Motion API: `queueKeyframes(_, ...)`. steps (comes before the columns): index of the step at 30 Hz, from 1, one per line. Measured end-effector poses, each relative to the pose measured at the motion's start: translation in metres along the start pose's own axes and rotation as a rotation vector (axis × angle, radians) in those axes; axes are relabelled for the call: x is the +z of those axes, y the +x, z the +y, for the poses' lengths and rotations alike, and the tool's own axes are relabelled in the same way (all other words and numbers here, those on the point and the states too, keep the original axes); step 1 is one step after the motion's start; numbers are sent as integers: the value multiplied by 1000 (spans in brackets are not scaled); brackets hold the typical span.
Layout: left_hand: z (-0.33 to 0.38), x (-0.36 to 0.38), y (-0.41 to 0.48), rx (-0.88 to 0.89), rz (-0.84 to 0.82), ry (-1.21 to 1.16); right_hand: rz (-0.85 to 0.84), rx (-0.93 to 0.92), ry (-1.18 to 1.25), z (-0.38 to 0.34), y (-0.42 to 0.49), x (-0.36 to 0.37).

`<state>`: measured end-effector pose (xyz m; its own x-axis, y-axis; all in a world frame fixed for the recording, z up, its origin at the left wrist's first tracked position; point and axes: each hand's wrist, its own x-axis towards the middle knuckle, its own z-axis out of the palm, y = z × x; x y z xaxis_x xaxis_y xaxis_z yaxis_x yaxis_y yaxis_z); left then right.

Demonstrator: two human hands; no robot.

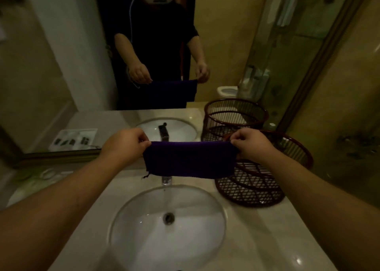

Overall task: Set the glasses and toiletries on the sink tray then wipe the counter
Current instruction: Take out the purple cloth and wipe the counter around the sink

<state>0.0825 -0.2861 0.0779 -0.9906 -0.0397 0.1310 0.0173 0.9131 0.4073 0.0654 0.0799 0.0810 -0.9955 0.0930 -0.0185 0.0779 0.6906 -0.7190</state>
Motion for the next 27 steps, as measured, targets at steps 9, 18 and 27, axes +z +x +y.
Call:
queueKeyframes(9,-116,-47,-35,-237,52,-29,-193,-91,54,-83,7,97)
queueKeyframes(18,-187,-51,-84,-518,69,-343,-417,-17,215,-146,-19,222)
queueKeyframes(27,-202,-14,-104,-716,-111,-813,-688,-46,241,-201,-68,338)
